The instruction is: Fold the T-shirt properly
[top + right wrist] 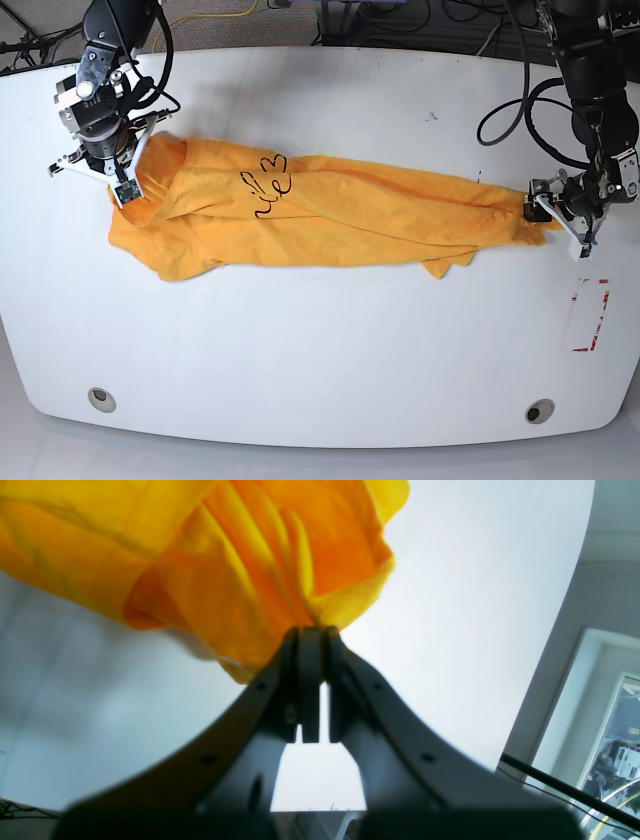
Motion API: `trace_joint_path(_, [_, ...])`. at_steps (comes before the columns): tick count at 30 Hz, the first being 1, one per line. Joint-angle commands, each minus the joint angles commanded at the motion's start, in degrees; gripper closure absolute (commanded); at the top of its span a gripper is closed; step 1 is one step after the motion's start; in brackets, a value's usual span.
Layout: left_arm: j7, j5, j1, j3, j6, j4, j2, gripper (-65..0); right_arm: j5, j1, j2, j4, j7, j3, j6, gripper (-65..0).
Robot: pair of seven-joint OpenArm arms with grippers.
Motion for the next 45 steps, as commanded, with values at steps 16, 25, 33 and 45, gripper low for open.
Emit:
trace_joint_path(16, [-0.3, -1.1, -1.4, 0.0, 0.0, -0.6, -0.4, -42.0, 0.0, -0.1, 0.1, -0.1, -0.1, 0.2, 0.00, 0.0])
trace_joint_path(25, [-0.6, -0.5, -1.2, 0.4, 0.0, -1.0, -0.1, -41.0, 0.1, -0.1, 0.2, 0.0, 0.0, 0.2, 0.00, 0.0])
trace_joint_path(33, [-0.8, -0.7, -1.4, 0.5, 0.0, -2.5, 0.1, -40.0, 0.0, 0.0, 0.0, 0.0, -0.1, 0.3, 0.00, 0.0])
trace_joint_path(45, [-1.0, -0.5, -1.6, 1.1, -0.2, -2.7, 1.0, -32.0, 0.1, 0.2, -0.1, -0.1, -0.1, 0.4, 0.00, 0.0])
